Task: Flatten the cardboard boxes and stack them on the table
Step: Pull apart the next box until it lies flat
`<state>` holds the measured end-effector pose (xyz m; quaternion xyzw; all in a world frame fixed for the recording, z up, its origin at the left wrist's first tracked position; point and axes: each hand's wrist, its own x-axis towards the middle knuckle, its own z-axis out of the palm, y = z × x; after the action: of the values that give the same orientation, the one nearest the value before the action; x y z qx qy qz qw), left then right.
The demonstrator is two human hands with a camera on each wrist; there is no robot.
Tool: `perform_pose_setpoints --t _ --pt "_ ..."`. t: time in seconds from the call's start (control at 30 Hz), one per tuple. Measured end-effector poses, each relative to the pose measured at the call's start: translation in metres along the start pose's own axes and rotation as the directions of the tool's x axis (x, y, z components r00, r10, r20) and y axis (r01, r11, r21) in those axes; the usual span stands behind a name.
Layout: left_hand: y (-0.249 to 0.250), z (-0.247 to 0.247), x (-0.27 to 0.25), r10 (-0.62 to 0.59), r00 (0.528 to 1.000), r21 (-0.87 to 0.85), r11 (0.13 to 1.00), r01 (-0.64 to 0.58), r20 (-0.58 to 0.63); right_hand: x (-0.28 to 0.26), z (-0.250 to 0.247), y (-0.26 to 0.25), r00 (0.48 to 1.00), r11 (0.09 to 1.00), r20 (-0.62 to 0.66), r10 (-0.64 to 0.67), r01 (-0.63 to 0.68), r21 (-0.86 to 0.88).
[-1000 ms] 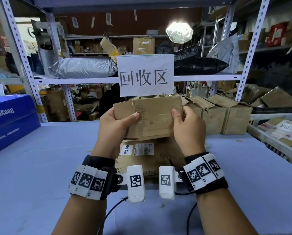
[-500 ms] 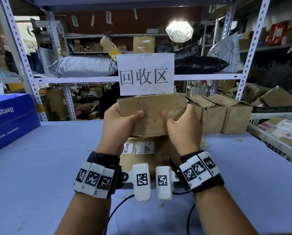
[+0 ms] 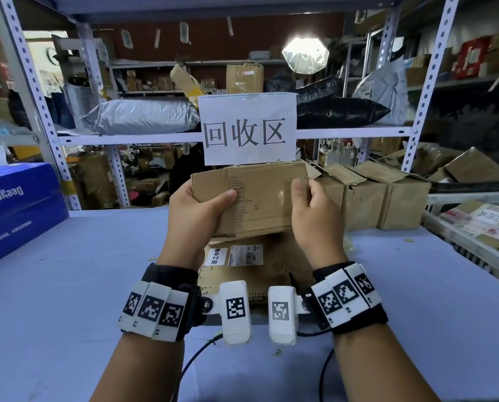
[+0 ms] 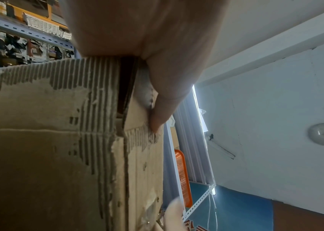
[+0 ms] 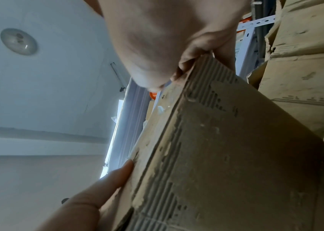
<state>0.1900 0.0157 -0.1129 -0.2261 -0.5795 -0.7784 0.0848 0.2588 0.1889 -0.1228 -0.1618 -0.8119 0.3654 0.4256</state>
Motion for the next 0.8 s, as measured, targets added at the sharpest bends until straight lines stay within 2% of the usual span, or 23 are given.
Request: perform_pose_setpoints --t 0.07,0.17,0.27,0.4,0.53,0.63,0.8 --pt "0.001 0.001 0.0 0.004 1.0 0.002 1.0 -0.004 0.003 -0.001 0.0 -0.002 1.0 1.0 0.023 0.005 -0.005 -0.002" --pt "0.0 0.0 -0.001 0.009 1.0 0.017 1.0 -0.01 0.012 0.001 -0.002 -0.001 1.0 1.0 -0.009 0.0 0.0 0.017" --pt "-0.002 -0.006 0.0 0.008 1.0 0.027 1.0 -0.008 0.005 0.003 -0.005 0.005 0.997 0.996 -0.049 -0.059 0.062 0.061" --pt "-0.001 -0.012 0.005 0.019 1.0 0.029 0.999 -0.019 -0.001 0.007 -0.012 0.009 0.996 0.99 0.03 -0.083 0.079 0.113" --pt "0.0 -0.012 0.005 0.024 1.0 0.016 1.0 -0.024 -0.003 0.008 -0.013 0.01 0.997 0.986 0.032 -0.072 0.066 0.15" --pt "-0.001 -0.008 0.003 0.023 1.0 0.016 1.0 -0.023 -0.002 0.002 -0.01 0.005 0.992 0.984 0.085 -0.091 0.076 0.161" --pt "-0.001 -0.01 0.002 0.023 1.0 0.044 0.999 -0.023 -0.009 0.005 -0.01 0.01 0.996 0.979 0.045 -0.083 0.073 0.191"
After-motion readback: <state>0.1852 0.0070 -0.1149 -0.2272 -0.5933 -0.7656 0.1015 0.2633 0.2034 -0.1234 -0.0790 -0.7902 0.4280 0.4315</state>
